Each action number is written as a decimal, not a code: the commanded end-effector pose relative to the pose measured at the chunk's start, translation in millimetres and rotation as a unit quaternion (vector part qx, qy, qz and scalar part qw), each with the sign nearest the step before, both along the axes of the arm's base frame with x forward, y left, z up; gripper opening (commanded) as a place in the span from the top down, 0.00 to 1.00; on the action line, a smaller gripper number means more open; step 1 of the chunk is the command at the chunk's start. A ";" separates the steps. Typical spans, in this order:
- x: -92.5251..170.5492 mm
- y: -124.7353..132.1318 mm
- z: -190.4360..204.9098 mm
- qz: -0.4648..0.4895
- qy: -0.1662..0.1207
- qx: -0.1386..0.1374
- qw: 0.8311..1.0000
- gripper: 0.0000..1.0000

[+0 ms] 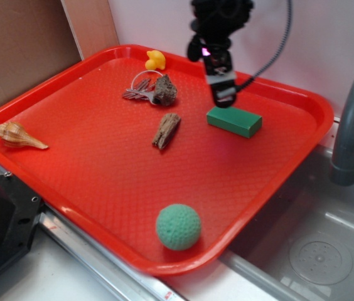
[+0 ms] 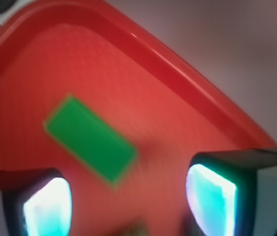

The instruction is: Grab the green block.

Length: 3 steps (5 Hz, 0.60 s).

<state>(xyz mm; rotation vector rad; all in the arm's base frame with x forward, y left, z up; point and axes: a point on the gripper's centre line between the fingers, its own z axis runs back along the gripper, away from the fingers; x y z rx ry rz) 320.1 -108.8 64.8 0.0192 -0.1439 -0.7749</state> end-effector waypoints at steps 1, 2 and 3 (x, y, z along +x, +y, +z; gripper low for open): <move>-18.2 -19.7 -23.4 -0.077 -0.001 0.034 0.996 0.00; -35.4 -11.8 -19.6 -0.080 0.002 0.028 0.996 0.00; -43.6 -4.8 -10.9 -0.069 -0.001 0.019 0.997 0.00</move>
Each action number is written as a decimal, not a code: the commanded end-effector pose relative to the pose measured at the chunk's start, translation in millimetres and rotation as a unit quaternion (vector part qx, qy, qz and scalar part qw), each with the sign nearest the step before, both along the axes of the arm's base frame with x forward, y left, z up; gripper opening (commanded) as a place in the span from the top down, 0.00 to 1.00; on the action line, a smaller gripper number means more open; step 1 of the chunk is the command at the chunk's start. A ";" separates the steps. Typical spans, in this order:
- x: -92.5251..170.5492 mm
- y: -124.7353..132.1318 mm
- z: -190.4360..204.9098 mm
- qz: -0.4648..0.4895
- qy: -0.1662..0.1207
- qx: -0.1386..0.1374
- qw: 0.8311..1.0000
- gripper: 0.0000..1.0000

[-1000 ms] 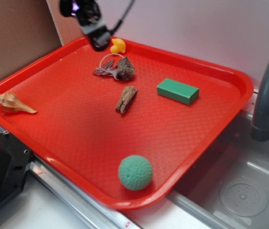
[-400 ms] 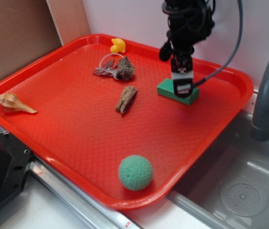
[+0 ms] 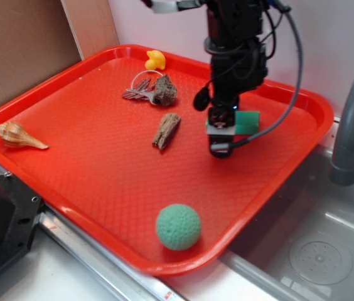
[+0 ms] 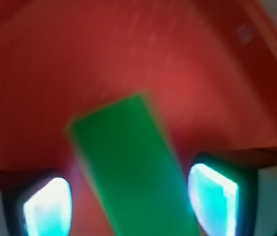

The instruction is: Grab the green block.

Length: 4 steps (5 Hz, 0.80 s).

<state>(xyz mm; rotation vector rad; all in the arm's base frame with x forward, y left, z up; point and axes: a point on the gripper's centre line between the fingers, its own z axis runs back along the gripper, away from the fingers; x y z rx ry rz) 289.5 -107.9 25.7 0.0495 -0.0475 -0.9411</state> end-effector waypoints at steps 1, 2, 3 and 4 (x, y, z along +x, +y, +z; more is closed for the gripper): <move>-11.7 -3.5 20.5 0.018 -0.024 -0.014 0.999 0.00; -7.4 -10.6 8.4 0.028 -0.011 -0.011 0.999 0.00; -7.2 -14.9 -1.6 0.038 0.002 -0.007 0.999 0.00; -5.2 -12.1 -11.3 0.075 0.022 -0.001 0.997 0.00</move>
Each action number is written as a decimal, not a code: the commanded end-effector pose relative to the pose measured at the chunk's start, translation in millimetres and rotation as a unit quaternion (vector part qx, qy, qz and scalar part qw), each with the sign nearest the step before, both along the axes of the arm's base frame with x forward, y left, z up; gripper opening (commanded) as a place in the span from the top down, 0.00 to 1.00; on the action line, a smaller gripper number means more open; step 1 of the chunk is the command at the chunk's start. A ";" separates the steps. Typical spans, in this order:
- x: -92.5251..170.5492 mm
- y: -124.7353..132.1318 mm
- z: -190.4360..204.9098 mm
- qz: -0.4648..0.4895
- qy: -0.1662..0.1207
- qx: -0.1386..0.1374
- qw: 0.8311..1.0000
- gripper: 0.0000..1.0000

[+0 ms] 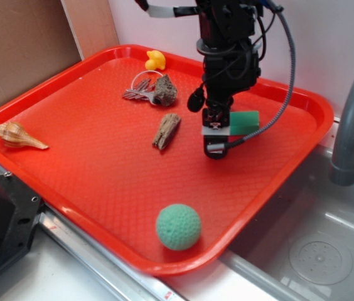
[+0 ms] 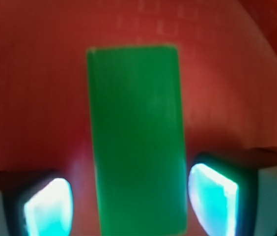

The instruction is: Grab the green block.

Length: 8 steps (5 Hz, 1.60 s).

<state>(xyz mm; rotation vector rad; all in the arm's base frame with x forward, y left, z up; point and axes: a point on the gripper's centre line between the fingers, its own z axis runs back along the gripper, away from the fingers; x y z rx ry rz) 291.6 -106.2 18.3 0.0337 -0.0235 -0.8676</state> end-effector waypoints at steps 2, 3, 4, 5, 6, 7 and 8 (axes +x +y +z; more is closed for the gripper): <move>-2.5 -5.3 -6.0 0.085 0.009 -0.005 0.996 1.00; -2.0 2.8 0.0 0.109 0.007 -0.003 0.994 1.00; -10.9 28.8 36.6 0.187 -0.005 -0.008 0.982 1.00; -32.6 63.9 84.6 0.290 -0.024 -0.042 0.956 1.00; -54.8 88.1 133.1 0.369 -0.044 -0.059 0.926 1.00; -73.1 93.7 173.7 0.401 -0.068 -0.068 0.911 1.00; -82.3 88.8 185.6 0.413 -0.070 -0.063 0.906 1.00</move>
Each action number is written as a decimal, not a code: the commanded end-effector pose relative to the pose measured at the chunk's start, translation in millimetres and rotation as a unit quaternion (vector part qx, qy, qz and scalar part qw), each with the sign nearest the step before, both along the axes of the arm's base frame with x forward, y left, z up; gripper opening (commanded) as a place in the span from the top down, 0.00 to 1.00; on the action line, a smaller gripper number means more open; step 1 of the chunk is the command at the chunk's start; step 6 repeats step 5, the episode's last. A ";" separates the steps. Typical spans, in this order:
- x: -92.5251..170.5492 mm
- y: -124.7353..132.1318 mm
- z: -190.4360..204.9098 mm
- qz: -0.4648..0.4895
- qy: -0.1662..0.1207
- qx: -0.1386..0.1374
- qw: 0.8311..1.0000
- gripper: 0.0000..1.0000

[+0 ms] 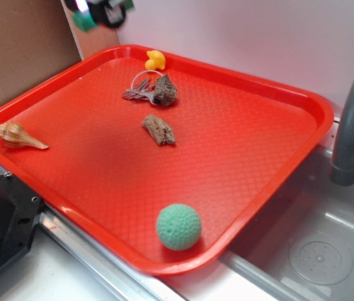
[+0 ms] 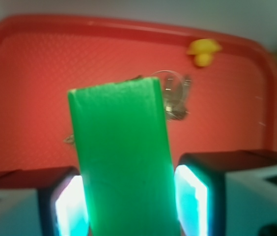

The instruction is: Grab the green block.

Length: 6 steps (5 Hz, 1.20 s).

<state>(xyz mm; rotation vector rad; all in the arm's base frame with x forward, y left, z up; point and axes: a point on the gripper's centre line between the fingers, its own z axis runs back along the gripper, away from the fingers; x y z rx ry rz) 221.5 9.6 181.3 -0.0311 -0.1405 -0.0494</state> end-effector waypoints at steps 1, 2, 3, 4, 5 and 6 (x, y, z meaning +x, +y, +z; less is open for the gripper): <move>-20.3 -31.7 26.5 0.037 -0.007 0.014 0.999 1.00; -20.9 -32.2 26.6 0.058 0.002 0.021 0.998 1.00; -21.7 -31.3 26.6 0.071 0.018 0.016 0.997 1.00; -21.7 -31.7 25.2 0.074 0.020 0.018 0.997 1.00; -20.8 -32.3 21.9 0.071 0.030 0.021 0.997 1.00; -20.8 -32.3 21.9 0.071 0.030 0.021 0.997 1.00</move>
